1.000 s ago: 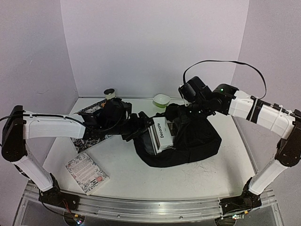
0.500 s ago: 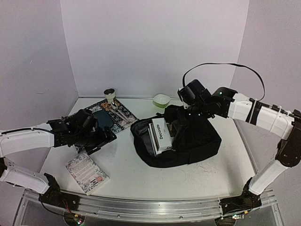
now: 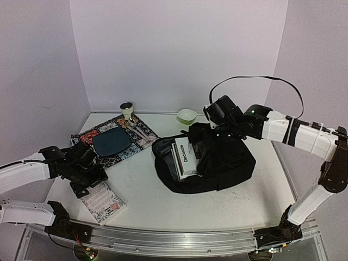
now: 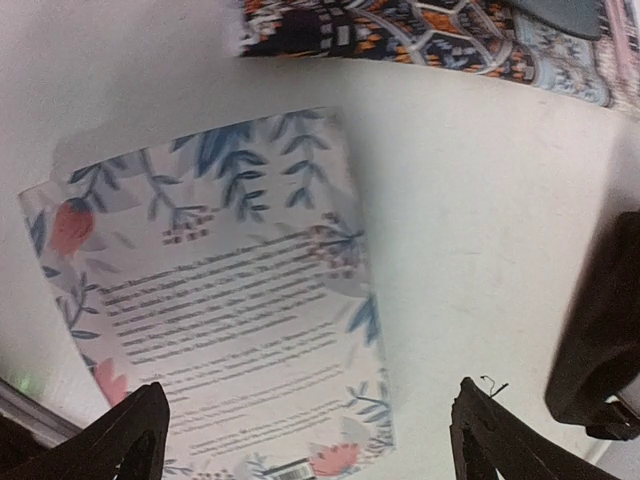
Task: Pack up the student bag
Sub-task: Move the book to the center of the board.
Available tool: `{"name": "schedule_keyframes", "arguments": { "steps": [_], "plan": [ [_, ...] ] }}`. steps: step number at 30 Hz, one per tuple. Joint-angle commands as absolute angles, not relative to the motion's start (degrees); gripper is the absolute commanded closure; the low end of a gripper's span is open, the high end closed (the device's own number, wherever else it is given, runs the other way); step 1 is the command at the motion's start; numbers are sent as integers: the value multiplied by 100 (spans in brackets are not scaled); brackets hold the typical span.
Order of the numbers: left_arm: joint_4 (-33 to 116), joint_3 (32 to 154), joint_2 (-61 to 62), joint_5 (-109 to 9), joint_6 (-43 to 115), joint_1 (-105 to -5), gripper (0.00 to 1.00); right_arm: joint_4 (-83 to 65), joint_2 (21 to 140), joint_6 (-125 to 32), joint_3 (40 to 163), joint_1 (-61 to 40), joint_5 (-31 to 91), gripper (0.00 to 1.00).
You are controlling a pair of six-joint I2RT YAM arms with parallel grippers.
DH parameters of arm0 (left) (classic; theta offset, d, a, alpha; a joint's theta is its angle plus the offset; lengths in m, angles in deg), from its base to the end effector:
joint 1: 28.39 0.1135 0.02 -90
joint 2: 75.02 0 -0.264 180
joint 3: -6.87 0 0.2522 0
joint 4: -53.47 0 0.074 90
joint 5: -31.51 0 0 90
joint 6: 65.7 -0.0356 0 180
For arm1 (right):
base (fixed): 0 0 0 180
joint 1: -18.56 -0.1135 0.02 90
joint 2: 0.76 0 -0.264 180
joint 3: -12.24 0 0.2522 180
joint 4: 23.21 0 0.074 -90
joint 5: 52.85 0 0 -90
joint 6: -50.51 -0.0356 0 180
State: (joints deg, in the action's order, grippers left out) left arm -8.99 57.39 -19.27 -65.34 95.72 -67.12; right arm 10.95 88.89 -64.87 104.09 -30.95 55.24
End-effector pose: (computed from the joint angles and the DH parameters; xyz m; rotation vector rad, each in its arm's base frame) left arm 0.1307 -0.0993 0.2076 -0.8197 2.6777 -0.3568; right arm 0.2434 0.2681 0.3301 -0.2603 2.1142 0.4475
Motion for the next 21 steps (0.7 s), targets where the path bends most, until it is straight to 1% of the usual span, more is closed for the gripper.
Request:
{"name": "schedule_keyframes", "arguments": {
  "steps": [1, 5, 10, 15, 21],
  "plan": [
    [-1470, 5388, -2069, -6715, 10097, -6562, 1, 1118, 8694, -6548, 10231, -3063, 5416, 100],
    [-1441, 5180, -2036, -6694, 10243, -6440, 0, 1029, 8645, -6525, 10151, -3060, 5366, 100],
    [-1286, 5246, -1698, -6815, 10097, -6417, 1, 958, 8609, -6478, 10110, -3065, 5355, 100],
    [-641, 5113, -1143, -6359, 9748, -6416, 1, 936, 8608, -6374, 10115, -3063, 5425, 99],
    [-88, 5312, -647, -5952, 9271, -6425, 7, 952, 8444, -6383, 9885, -3064, 5496, 98]
  ]
}}
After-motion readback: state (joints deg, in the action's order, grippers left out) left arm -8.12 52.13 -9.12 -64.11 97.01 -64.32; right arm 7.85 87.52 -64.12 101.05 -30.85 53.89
